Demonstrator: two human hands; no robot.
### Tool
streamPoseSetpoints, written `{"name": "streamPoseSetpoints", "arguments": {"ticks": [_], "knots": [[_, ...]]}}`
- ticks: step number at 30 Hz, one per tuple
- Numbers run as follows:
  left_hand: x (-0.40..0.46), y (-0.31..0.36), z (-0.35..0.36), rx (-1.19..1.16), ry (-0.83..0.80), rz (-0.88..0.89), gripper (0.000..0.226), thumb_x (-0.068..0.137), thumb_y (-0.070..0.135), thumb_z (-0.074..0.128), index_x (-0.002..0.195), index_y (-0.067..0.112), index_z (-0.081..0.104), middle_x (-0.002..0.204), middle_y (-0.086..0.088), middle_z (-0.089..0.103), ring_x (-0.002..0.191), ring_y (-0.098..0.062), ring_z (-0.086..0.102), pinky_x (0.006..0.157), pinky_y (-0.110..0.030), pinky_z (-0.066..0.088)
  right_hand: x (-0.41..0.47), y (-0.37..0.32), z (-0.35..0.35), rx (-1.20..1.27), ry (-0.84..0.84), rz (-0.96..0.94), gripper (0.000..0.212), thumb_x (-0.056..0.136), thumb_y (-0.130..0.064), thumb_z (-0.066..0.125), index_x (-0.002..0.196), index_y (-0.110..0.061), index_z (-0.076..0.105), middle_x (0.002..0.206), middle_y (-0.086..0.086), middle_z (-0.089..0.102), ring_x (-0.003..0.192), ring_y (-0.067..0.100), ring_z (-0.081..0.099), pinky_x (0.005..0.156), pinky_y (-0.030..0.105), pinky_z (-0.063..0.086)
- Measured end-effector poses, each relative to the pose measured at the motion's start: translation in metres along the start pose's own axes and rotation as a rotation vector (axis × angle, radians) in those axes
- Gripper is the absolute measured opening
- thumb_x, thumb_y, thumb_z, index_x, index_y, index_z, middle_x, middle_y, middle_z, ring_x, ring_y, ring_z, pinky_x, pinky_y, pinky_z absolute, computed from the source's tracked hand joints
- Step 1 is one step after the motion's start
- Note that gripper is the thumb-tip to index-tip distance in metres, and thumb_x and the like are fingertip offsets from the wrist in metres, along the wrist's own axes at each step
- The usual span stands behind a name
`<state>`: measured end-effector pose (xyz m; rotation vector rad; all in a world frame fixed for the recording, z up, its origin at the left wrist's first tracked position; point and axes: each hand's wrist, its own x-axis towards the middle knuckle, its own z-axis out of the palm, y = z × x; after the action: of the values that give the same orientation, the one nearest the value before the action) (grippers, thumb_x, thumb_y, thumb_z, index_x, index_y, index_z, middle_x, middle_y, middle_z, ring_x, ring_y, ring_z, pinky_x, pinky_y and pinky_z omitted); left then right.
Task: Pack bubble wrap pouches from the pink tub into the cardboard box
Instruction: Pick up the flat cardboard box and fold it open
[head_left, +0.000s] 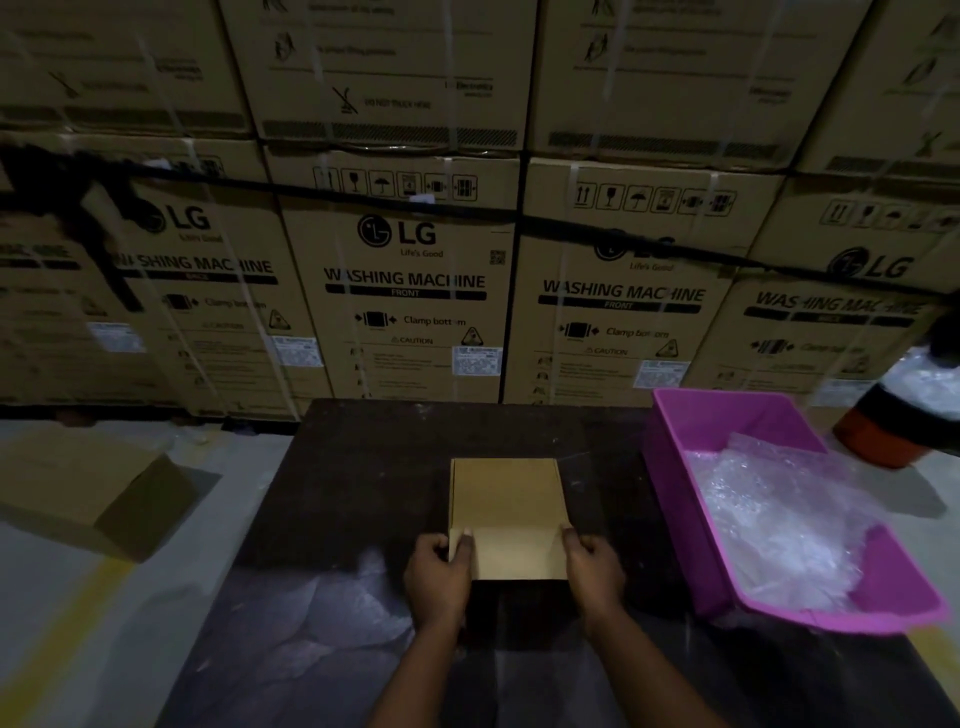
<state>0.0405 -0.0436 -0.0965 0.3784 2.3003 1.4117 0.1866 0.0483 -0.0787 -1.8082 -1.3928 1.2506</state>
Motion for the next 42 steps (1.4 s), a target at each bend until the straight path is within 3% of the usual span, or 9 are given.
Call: {"name": "streamPoseSetpoints", "arguments": {"ticks": [4, 7, 11, 17, 21, 26, 32, 38, 42], "knots": [[-0.003, 0.02, -0.014, -0.012, -0.01, 0.151, 0.024, 0.084, 0.037, 0.069, 0.081, 0.016, 0.058, 0.074, -0.002, 0.064, 0.074, -0.024, 0.062, 0.068, -0.034, 0.049, -0.006, -0.016, -0.01, 0.047, 0.003, -0.106, 0.033, 0.094, -0.035, 0.056, 0.068, -0.015, 0.056, 0.073, 0.006, 0.061, 0.078, 0.028, 0.057, 0.066, 0.034, 0.038], [0.005, 0.038, -0.023, -0.09, -0.051, 0.268, 0.02, 0.087, 0.038, 0.067, 0.088, 0.019, 0.063, 0.081, 0.002, 0.066, 0.079, -0.016, 0.064, 0.07, -0.032, 0.051, -0.008, -0.039, -0.021, 0.134, -0.02, -0.196, 0.03, 0.097, -0.035, 0.052, 0.08, -0.014, 0.064, 0.079, 0.002, 0.064, 0.077, 0.019, 0.058, 0.064, 0.031, 0.041], [0.022, 0.066, -0.032, -0.123, -0.126, 0.416, 0.029, 0.088, 0.038, 0.064, 0.108, 0.016, 0.067, 0.103, 0.002, 0.065, 0.095, -0.01, 0.062, 0.073, -0.007, 0.043, -0.003, -0.073, -0.028, 0.185, -0.045, -0.347, 0.026, 0.099, -0.033, 0.048, 0.088, -0.017, 0.065, 0.085, 0.002, 0.063, 0.081, 0.018, 0.057, 0.068, 0.03, 0.04], [0.047, 0.089, -0.032, -0.189, -0.208, 0.465, 0.042, 0.088, 0.031, 0.066, 0.127, 0.017, 0.057, 0.121, -0.001, 0.062, 0.109, -0.013, 0.059, 0.086, -0.022, 0.048, 0.024, -0.097, -0.028, 0.253, -0.187, -0.392, 0.027, 0.1, -0.038, 0.043, 0.107, -0.023, 0.065, 0.111, 0.006, 0.065, 0.104, 0.02, 0.059, 0.082, 0.032, 0.045], [0.058, 0.094, -0.033, -0.184, -0.363, 0.439, 0.051, 0.093, 0.018, 0.061, 0.141, 0.018, 0.043, 0.131, 0.004, 0.052, 0.121, -0.009, 0.05, 0.092, -0.021, 0.044, 0.036, -0.11, -0.024, 0.219, -0.298, -0.368, 0.046, 0.1, -0.037, 0.044, 0.142, -0.018, 0.044, 0.138, 0.004, 0.05, 0.13, 0.021, 0.044, 0.099, 0.03, 0.035], [0.072, 0.093, -0.029, -0.132, -0.461, 0.411, 0.055, 0.095, 0.008, 0.056, 0.145, 0.019, 0.037, 0.141, 0.001, 0.047, 0.131, -0.012, 0.043, 0.102, -0.026, 0.039, 0.049, -0.121, -0.019, 0.196, -0.346, -0.379, 0.053, 0.099, -0.028, 0.049, 0.148, -0.017, 0.032, 0.149, 0.006, 0.04, 0.137, 0.023, 0.038, 0.11, 0.039, 0.033], [0.083, 0.098, -0.02, -0.032, -0.536, 0.474, 0.064, 0.091, 0.024, 0.057, 0.144, 0.045, 0.027, 0.155, 0.014, 0.022, 0.143, -0.014, 0.027, 0.114, -0.041, 0.03, 0.057, -0.119, -0.016, 0.166, -0.455, -0.409, 0.063, 0.096, -0.015, 0.054, 0.15, -0.026, 0.024, 0.141, -0.006, 0.043, 0.121, 0.008, 0.044, 0.081, 0.017, 0.043], [0.081, 0.086, -0.011, 0.071, -0.557, 0.526, 0.056, 0.095, 0.009, 0.055, 0.131, 0.041, 0.029, 0.139, 0.019, 0.028, 0.134, -0.007, 0.027, 0.107, -0.02, 0.023, 0.064, -0.106, -0.011, 0.054, -0.513, -0.389, 0.072, 0.092, -0.021, 0.061, 0.147, -0.041, 0.018, 0.126, -0.015, 0.043, 0.12, 0.007, 0.042, 0.097, 0.029, 0.037], [0.086, 0.072, -0.005, 0.168, -0.566, 0.608, 0.063, 0.091, 0.04, 0.05, 0.144, 0.026, 0.018, 0.151, 0.007, 0.016, 0.145, -0.014, 0.011, 0.112, -0.014, 0.011, 0.068, -0.093, -0.001, -0.033, -0.526, -0.389, 0.07, 0.093, -0.021, 0.058, 0.143, -0.046, 0.015, 0.134, -0.009, 0.046, 0.129, 0.018, 0.045, 0.104, 0.034, 0.037]]}}
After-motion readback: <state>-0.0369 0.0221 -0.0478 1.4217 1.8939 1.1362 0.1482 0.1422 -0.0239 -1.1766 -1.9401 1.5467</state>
